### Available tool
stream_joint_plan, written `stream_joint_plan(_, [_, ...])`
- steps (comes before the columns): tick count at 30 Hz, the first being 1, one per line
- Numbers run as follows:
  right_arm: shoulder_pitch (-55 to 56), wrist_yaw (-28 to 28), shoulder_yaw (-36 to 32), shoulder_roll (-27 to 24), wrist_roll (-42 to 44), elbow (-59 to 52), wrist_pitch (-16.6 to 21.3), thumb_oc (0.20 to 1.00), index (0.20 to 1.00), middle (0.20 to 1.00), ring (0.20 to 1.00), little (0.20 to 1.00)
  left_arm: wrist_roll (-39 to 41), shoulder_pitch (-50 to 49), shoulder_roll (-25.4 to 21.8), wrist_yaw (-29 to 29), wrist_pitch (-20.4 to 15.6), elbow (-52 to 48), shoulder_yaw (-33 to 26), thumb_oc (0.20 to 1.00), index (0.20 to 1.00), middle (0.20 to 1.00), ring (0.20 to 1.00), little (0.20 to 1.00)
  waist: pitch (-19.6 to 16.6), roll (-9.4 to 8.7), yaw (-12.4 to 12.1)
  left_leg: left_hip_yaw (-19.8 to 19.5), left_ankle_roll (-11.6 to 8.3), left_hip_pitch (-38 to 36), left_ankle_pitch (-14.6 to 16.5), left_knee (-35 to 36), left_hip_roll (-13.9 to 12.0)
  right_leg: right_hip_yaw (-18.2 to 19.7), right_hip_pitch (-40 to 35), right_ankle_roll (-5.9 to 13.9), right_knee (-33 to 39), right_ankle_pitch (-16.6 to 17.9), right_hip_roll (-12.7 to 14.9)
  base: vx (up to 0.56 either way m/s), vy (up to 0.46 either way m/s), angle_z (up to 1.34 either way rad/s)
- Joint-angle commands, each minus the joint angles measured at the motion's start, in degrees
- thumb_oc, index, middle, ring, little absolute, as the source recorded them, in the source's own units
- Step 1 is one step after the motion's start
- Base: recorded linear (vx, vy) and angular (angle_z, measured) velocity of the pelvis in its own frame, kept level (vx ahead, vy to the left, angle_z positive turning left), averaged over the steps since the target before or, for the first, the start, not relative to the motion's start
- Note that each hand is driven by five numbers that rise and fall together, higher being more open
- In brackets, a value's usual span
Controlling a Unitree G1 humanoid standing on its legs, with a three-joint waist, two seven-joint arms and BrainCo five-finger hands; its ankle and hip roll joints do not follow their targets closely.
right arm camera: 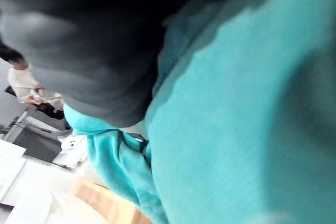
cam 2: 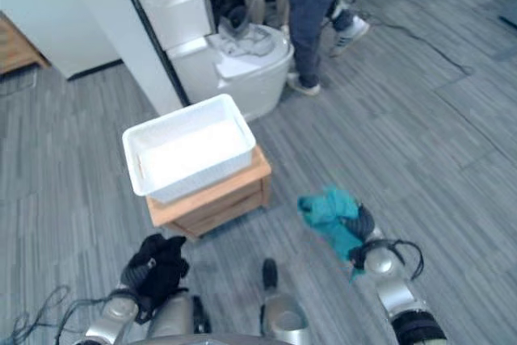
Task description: Tidy up the quilt and then pick up the clothes from the bed and put them into the laundry hamper.
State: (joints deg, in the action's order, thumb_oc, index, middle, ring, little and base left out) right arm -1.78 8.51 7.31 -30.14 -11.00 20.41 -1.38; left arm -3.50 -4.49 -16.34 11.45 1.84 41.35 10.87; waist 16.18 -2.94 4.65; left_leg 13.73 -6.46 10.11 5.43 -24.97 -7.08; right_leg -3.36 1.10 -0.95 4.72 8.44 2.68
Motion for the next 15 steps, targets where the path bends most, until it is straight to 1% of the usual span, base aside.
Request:
stream_joint_plan(1, [2.19, 0.66, -0.97, -5.25, -2.11, -8.0, 2.59, 0.2, 0.2, 0.2, 0.2, 0.2, -2.04, 2.9, -3.14, 0.68, -1.55, -0.98, -0.24, 0.2, 0.2, 0.2, 0.2, 0.2, -0.38, 0.77, 2.5, 1.64, 0.55, -8.57, -2.7, 14.98, -0.74, -1.86, -3.89, 9.03, -2.74, -9.06, 5.29, 0.2, 0.127, -0.08])
stream_joint_plan(2, [1.96, 0.81, -1.65, -6.19, -2.67, -9.77, 3.03, 0.2, 0.2, 0.2, 0.2, 0.2, -2.2, 2.81, -3.14, 0.7, -1.61, -0.5, -0.22, 0.2, 0.2, 0.2, 0.2, 0.2, -0.81, 1.12, 2.79, 2.11, 0.22, -10.01, -3.11, 17.16, -1.0, -2.57, -3.86, 9.31, -2.89, -9.34, 5.23, 0.2, 0.125, 0.15])
stream_joint_plan(3, [2.25, 0.21, -2.63, -7.43, -3.53, -12.73, 3.51, 0.2, 0.2, 0.2, 0.2, 0.2, -2.58, 3.04, -2.96, 0.56, -1.46, 0.38, -0.02, 0.2, 0.2, 0.2, 0.2, 0.2, -1.86, 1.59, 3.53, 2.5, 0.33, -12.94, -3.79, 21.76, -0.99, -3.6, -4.12, 9.71, -3.5, -9.7, 5.11, 0.13, 0.097, 0.22])
stream_joint_plan(4, [2.4, 0.13, -2.73, -7.5, -3.55, -12.9, 3.44, 0.2, 0.2, 0.2, 0.2, 0.2, -2.59, 3.04, -2.89, 0.57, -1.48, 0.42, 0.01, 0.2, 0.2, 0.2, 0.2, 0.2, -1.85, 1.66, 3.59, 2.46, 0.33, -13.2, -3.97, 22.19, -0.93, -3.68, -4.21, 9.73, -3.53, -9.76, 5.12, 0.16, 0.128, 0.26])
stream_joint_plan(5, [1.49, -0.15, -2.94, -9.0, -4.64, -15.44, 4.14, 0.2, 0.2, 0.2, 0.2, 0.2, -2.68, 3.08, -2.9, 0.4, -1.45, 0.66, 0.32, 0.2, 0.2, 0.2, 0.2, 0.2, -2.32, 1.72, 3.7, 2.4, 0.36, -14.68, -4.06, 23.95, -0.67, -4.33, -4.66, 10.27, -4.31, -10.22, 5.41, 0.1, 0.122, 0.21])
stream_joint_plan(6, [0.65, 0.08, -3.24, -10.15, -4.78, -17.34, 4.53, 0.2, 0.2, 0.2, 0.2, 0.2, -2.77, 3.05, -3.11, 0.33, -1.67, 0.32, 0.62, 0.2, 0.2, 0.2, 0.2, 0.2, -2.91, 1.49, 3.65, 2.49, 0.66, -15.58, -4.54, 26.35, -0.39, -4.62, -3.85, 10.52, -6.05, -10.04, 5.79, 0.13, 0.167, 0.2])
stream_joint_plan(7, [-0.35, -0.1, -3.16, -11.19, -5.16, -18.82, 4.98, 0.2, 0.2, 0.2, 0.2, 0.2, -2.7, 2.9, -3.34, -0.03, -1.75, -0.35, 0.98, 0.2, 0.2, 0.2, 0.2, 0.2, -2.88, 1.34, 3.42, 2.52, 1.01, -16.73, -4.41, 27.84, -0.05, -4.74, -3.49, 10.81, -8.95, -10.72, 6.01, 0.05, 0.116, 0.2])
stream_joint_plan(8, [-2.3, -0.4, -2.44, -12.29, -5.27, -20.16, 5.42, 0.2, 0.2, 0.2, 0.2, 0.2, -2.53, 2.87, -3.91, -0.22, -1.86, -0.74, 1.17, 0.2, 0.2, 0.2, 0.2, 0.2, -2.74, 1.11, 3.02, 2.27, 1.45, -17.52, -4.27, 28.84, 0.18, -4.47, -1.85, 11.5, -12.64, -10.82, 5.98, 0.02, 0.109, 0.14])
stream_joint_plan(9, [-5.19, -0.71, -0.68, -12.69, -5.3, -20.79, 5.2, 0.2, 0.2, 0.2, 0.2, 0.2, -2.0, 3.23, -4.15, -0.14, -1.59, -0.44, 1.18, 0.2, 0.2, 0.2, 0.2, 0.2, -1.91, 0.46, 2.93, 2.14, 1.86, -18.2, -4.01, 29.14, 0.65, -3.55, 1.3, 12.9, -17.98, -7.79, 6.63, -0.05, 0.073, 0.14])
stream_joint_plan(10, [-7.92, -0.36, 0.41, -12.89, -5.45, -21.39, 5.16, 0.2, 0.2, 0.2, 0.2, 0.2, -1.88, 3.73, -4.72, 0.39, -1.4, 0.34, 1.09, 0.2, 0.2, 0.2, 0.2, 0.2, -1.42, 0.22, 2.78, 1.55, 2.23, -17.98, -4.34, 29.41, 0.47, -1.88, 3.68, 14.42, -21.13, -6.39, 6.45, -0.07, 0.025, 0.07])
stream_joint_plan(11, [-9.33, -0.1, 0.98, -12.66, -5.23, -22.16, 5.26, 0.2, 0.2, 0.2, 0.2, 0.2, -1.89, 3.9, -5.08, 0.71, -1.32, 0.68, 1.53, 0.2, 0.2, 0.2, 0.2, 0.2, -1.19, 0.06, 2.79, 0.82, 2.29, -17.86, -4.15, 29.82, 0.28, 0.52, 4.77, 14.64, -22.04, -6.71, 5.52, -0.05, -0.01, 0.05])
stream_joint_plan(12, [-9.54, -0.06, 1.1, -12.63, -5.23, -22.05, 5.26, 0.2, 0.2, 0.2, 0.2, 0.2, -1.88, 3.96, -5.09, 0.73, -1.34, 0.72, 1.44, 0.2, 0.2, 0.2, 0.2, 0.2, -1.21, 0.0, 2.79, 0.89, 2.29, -17.79, -4.08, 29.79, 0.3, 0.63, 5.02, 14.64, -22.36, -6.88, 5.54, 0.09, -0.024, 0.6])
stream_joint_plan(13, [-15.46, -0.61, 3.93, -14.3, -3.89, -23.1, 6.02, 0.2, 0.2, 0.2, 0.2, 0.2, -0.88, 5.26, -5.45, 1.02, -1.74, 3.23, 1.92, 0.2, 0.2, 0.2, 0.2, 0.2, -1.73, -0.46, 2.73, -2.4, 1.96, -17.45, -3.57, 29.97, 0.95, 8.45, 5.45, 12.38, -14.52, -9.84, 2.47, 0.12, -0.004, 0.92])
stream_joint_plan(14, [-15.95, -0.55, 4.3, -14.34, -3.8, -22.81, 6.06, 0.2, 0.2, 0.2, 0.2, 0.2, -0.84, 5.35, -5.36, 1.02, -1.81, 3.37, 1.73, 0.2, 0.2, 0.2, 0.2, 0.2, -1.65, -0.36, 2.97, -2.44, 1.96, -17.53, -3.41, 29.97, 0.9, 8.38, 5.16, 12.38, -14.13, -9.81, 2.46, 0.15, -0.012, 0.92])
stream_joint_plan(15, [-16.03, -0.39, 3.47, -14.91, -2.84, -23.94, 6.45, 0.2, 0.2, 0.2, 0.2, 0.2, -0.91, 5.39, -5.77, 1.01, -1.67, 4.04, 2.08, 0.2, 0.2, 0.2, 0.2, 0.2, -2.08, -0.8, 2.89, -4.09, 2.14, -17.47, -2.9, 29.85, 1.63, 10.05, 3.48, 11.64, -10.06, -10.14, 2.75, 0.1, -0.056, 0.5])
